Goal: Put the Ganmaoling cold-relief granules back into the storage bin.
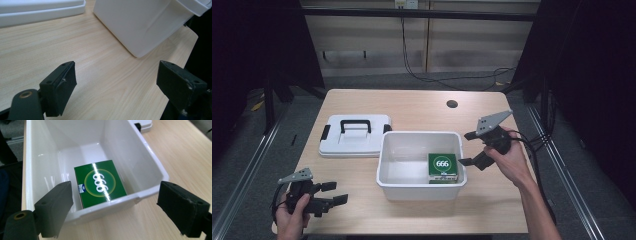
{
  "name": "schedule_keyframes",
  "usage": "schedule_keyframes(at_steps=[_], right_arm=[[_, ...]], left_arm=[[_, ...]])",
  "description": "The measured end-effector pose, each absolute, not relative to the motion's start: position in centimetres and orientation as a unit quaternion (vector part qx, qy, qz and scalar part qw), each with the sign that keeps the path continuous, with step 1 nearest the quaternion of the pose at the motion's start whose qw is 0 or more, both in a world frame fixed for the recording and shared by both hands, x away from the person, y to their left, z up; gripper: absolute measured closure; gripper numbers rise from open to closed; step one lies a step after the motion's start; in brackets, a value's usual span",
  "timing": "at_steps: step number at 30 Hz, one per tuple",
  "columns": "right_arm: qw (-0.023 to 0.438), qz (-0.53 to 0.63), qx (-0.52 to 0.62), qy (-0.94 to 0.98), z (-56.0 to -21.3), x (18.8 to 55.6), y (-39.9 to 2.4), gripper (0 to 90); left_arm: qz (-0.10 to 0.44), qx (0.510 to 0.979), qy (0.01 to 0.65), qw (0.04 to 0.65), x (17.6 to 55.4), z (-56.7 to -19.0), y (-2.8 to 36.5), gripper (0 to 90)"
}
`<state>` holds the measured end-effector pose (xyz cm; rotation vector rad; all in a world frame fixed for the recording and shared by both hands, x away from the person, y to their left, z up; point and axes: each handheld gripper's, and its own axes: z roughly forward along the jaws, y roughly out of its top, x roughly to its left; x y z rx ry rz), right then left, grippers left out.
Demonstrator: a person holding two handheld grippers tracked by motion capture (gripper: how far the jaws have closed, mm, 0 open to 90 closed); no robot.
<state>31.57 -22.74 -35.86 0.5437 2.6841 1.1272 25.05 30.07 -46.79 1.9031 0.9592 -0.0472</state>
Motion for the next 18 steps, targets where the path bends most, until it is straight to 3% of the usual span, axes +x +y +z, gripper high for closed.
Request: schedule_keyframes(at_steps=[18], right_arm=[[0.136, 0.431, 0.24, 0.859, -37.6, 27.7, -27.3, 12.7]], left_arm=[[-0.016, 0.778, 0.395, 0.488, 24.9, -46.6, 30.2, 16.1]])
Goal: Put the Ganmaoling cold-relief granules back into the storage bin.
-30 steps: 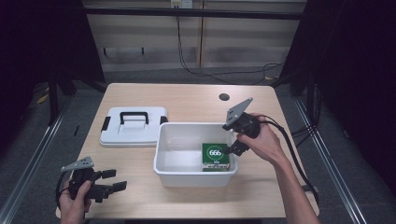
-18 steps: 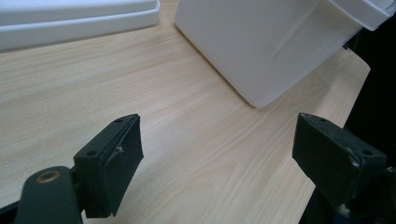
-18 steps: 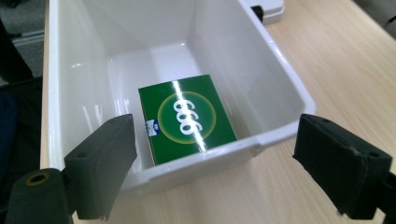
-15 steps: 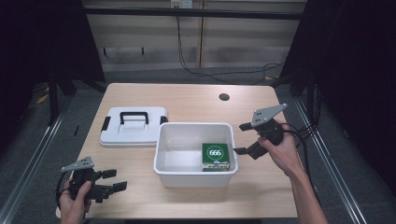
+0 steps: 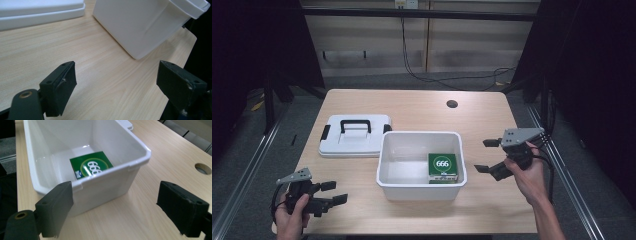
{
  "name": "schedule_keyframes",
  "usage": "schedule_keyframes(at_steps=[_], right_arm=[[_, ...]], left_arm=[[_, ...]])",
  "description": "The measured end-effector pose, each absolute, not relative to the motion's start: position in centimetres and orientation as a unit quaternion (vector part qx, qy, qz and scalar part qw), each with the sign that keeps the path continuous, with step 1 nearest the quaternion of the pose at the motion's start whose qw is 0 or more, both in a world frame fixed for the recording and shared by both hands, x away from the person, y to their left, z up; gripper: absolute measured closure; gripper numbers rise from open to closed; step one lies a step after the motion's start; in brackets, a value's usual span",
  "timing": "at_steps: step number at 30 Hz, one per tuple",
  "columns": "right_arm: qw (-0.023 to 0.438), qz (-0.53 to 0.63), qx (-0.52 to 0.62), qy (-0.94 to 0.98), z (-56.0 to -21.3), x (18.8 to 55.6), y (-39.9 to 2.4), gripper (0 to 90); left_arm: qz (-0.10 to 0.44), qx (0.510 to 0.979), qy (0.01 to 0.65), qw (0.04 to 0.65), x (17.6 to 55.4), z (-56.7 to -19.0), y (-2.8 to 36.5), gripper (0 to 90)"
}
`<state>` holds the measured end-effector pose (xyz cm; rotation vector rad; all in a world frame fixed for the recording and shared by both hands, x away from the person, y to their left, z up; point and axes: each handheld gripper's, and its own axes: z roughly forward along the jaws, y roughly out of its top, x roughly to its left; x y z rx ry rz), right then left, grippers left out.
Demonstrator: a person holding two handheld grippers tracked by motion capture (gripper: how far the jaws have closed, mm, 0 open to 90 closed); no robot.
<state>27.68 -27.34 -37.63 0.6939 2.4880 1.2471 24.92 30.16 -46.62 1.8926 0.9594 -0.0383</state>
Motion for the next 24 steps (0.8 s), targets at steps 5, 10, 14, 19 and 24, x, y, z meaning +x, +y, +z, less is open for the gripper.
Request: schedule_keyframes(at_steps=[5, 10, 14, 19, 24], right_arm=[[0.142, 0.428, 0.261, 0.854, -38.9, 26.4, -28.8, 12.7], [0.166, 0.423, 0.292, 0.842, -40.2, 24.7, -30.2, 13.3], [0.171, 0.424, 0.312, 0.833, -41.2, 23.7, -31.0, 13.0], [0.178, 0.434, 0.324, 0.822, -42.2, 22.7, -31.5, 13.1], [0.177, 0.44, 0.352, 0.807, -43.7, 21.9, -32.7, 12.8]], left_arm=[[-0.017, 0.778, 0.397, 0.487, 25.0, -46.7, 30.1, 16.1], [-0.017, 0.778, 0.397, 0.487, 25.0, -46.7, 30.1, 16.1], [-0.017, 0.779, 0.397, 0.485, 25.0, -46.8, 30.1, 16.1], [-0.018, 0.778, 0.398, 0.487, 25.0, -46.7, 30.1, 16.1], [-0.019, 0.782, 0.392, 0.485, 25.0, -46.7, 30.0, 16.2]])
